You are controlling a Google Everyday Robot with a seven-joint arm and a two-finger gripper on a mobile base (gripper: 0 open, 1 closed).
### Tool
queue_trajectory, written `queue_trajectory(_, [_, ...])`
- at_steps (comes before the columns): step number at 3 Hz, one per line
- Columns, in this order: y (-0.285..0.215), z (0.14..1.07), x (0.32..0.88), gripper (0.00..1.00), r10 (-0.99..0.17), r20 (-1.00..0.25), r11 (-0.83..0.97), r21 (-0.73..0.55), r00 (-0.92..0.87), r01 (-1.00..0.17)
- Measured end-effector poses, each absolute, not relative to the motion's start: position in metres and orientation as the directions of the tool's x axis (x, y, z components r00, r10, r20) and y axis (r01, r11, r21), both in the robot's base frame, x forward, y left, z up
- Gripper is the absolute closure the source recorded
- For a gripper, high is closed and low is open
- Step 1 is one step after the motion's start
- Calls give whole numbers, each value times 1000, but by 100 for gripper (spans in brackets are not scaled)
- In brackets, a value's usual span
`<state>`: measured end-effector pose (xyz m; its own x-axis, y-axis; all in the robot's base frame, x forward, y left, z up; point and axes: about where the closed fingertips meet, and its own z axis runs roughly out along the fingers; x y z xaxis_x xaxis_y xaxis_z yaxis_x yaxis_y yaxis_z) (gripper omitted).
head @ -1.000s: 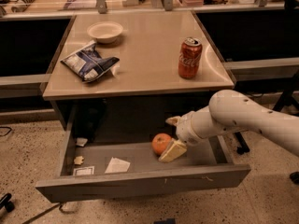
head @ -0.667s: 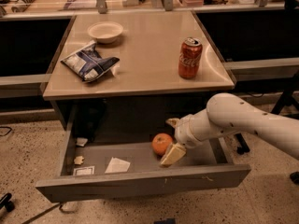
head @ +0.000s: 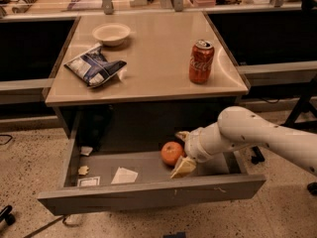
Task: Pick orange from top drawer and place on counter
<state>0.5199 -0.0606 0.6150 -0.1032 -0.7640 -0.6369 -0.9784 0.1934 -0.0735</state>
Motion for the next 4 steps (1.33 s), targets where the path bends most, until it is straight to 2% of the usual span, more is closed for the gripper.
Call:
queue_trajectory(1, [-59,613,521,33,-764,-637,192,-72,-103,-979])
queue_trajectory(3, [-55,652,528,79,-783,-616,168,-86,-80,-982])
queue_trajectory(4, [-53,685,532,100,-801,-594,146,-73,-74,-987])
